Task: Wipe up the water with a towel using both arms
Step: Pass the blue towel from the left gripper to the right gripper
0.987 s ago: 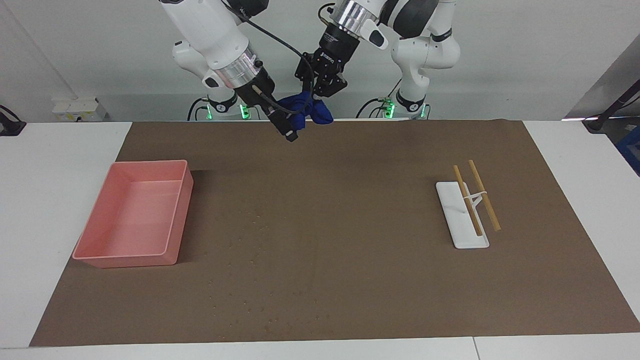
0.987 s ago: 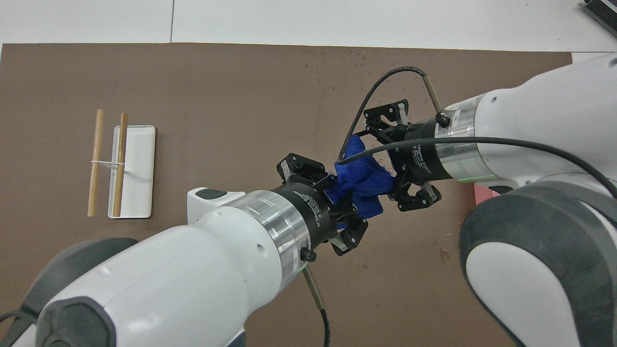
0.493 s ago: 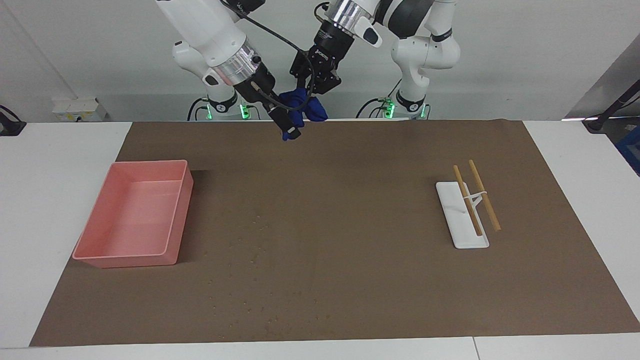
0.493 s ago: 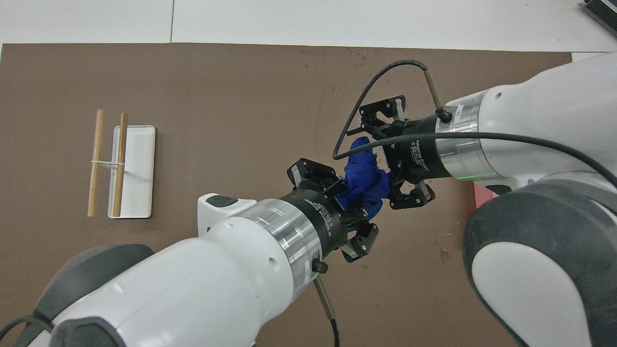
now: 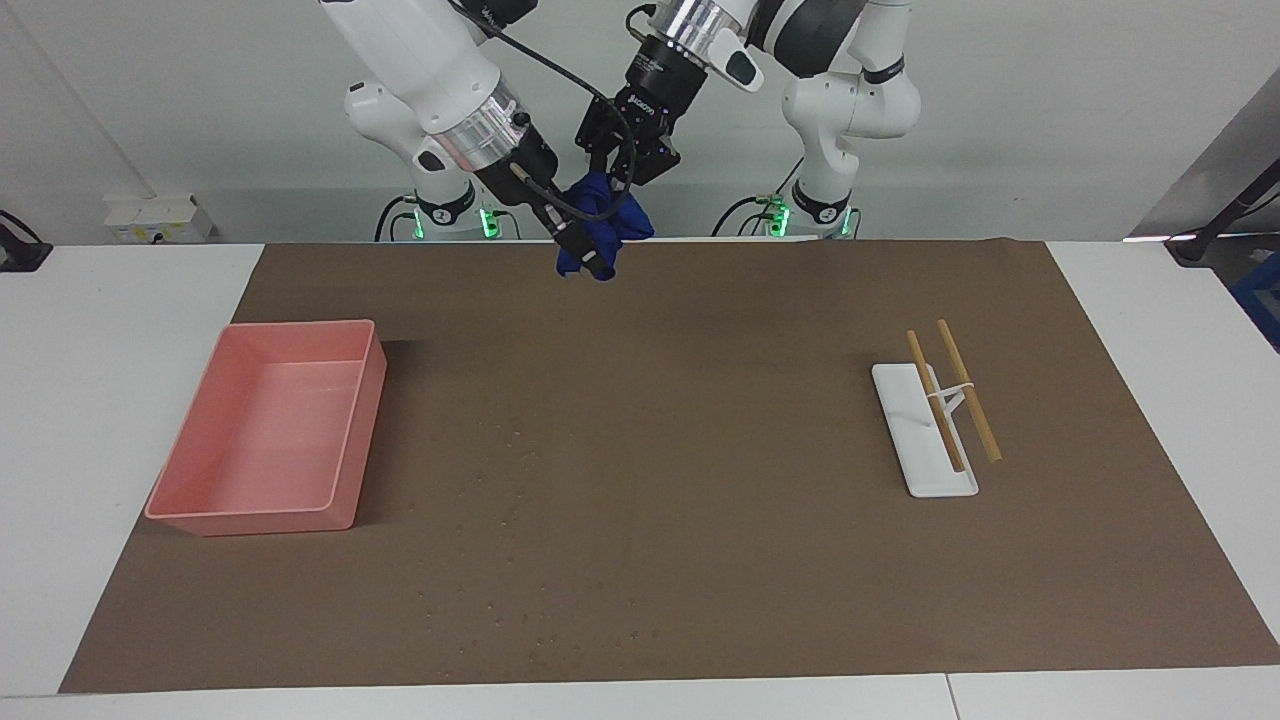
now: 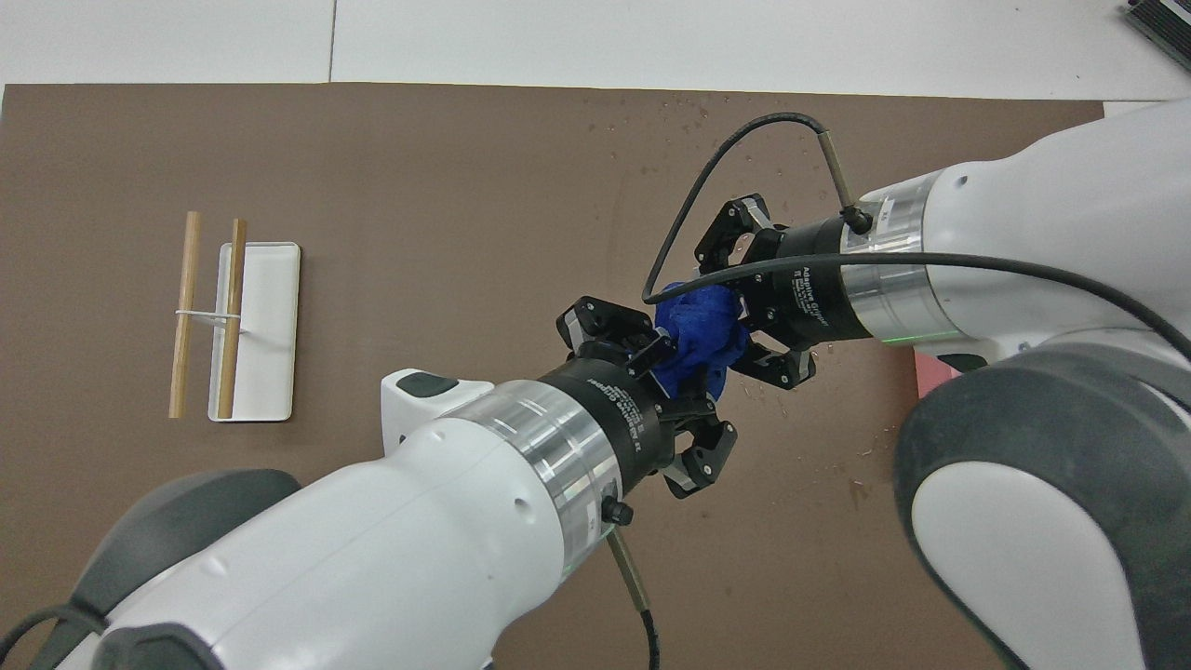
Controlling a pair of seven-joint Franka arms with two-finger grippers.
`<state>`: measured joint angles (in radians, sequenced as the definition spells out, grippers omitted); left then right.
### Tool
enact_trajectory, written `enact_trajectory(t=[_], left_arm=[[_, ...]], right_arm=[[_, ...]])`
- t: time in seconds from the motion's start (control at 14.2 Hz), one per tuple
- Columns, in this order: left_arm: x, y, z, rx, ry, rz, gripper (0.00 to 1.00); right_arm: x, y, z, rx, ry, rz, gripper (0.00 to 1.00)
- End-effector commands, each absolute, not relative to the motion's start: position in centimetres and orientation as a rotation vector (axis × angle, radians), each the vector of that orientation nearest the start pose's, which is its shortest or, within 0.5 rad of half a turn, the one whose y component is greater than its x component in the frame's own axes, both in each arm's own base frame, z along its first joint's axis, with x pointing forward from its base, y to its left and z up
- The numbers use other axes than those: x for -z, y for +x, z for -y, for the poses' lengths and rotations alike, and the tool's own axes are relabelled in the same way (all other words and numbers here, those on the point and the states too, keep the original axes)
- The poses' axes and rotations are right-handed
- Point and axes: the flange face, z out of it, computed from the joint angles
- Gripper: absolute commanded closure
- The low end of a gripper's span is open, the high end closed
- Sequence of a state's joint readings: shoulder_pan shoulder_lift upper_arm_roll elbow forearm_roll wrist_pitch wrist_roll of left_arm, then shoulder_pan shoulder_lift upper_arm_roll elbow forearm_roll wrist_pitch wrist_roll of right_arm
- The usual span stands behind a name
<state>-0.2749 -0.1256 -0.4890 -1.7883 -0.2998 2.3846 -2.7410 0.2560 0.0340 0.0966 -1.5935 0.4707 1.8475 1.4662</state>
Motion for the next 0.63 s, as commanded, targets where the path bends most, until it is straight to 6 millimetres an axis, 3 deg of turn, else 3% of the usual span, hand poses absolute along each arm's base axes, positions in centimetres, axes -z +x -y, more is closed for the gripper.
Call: enact_trajectory(t=[0.0,0.07,0.14,0.21,0.56], left_arm=[[-67.2,39.3,41.8,0.459,1.127,-2.172,1.00],[-67.1,39.3,41.8,0.458,1.131,-2.175,0.86],[-67.1,39.4,41.6,0.450,1.136,-2.173,0.30],[-67.0,39.8,41.2,0.444,1.129,-2.182,0.00],[-66.1,40.1,40.5,0.425,1.157,-2.249,0.00]], right_arm=[[-63.5,54.7,-23.7,-0.320,-2.168,-1.520,1.00],[-63.5,54.8,-23.5,-0.319,-2.165,-1.523,1.00],[-63.4,55.0,-23.3,-0.317,-2.162,-1.527,1.00],[-63.5,55.1,-23.0,-0.311,-2.162,-1.526,1.00],[-63.4,55.9,-21.0,-0.244,-2.186,-1.509,1.00]])
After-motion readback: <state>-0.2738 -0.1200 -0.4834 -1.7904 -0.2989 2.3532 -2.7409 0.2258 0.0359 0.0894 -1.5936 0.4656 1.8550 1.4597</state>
